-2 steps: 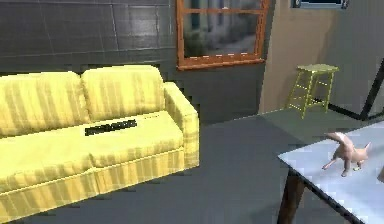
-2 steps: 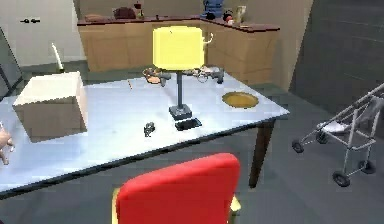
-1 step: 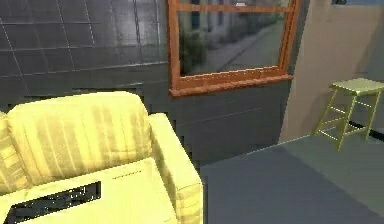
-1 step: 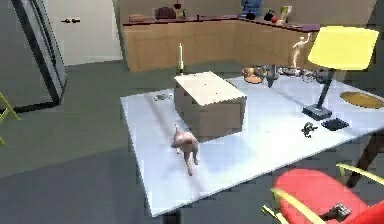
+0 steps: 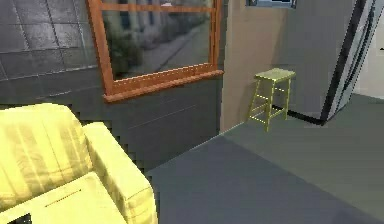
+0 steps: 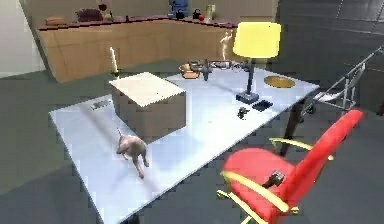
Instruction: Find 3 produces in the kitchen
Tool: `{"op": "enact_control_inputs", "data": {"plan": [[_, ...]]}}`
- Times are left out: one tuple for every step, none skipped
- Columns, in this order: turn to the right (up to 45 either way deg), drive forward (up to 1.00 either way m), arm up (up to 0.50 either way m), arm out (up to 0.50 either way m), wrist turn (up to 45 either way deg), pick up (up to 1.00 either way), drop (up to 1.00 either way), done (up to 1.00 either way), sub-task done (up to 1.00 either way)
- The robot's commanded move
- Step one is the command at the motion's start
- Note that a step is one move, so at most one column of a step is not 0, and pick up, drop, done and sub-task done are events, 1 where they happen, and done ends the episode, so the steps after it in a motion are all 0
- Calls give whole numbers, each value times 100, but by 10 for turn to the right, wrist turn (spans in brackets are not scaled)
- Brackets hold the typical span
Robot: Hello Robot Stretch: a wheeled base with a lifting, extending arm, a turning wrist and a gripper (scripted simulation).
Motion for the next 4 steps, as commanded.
{"op": "enact_control_inputs", "data": {"plan": [[30, 0, 0, 0, 0, 0, 0, 0, 0], [0, 40, 0, 0, 0, 0, 0, 0, 0], [450, 0, 0, 0, 0, 0, 0, 0, 0], [30, 0, 0, 0, 0, 0, 0, 0, 0]]}}
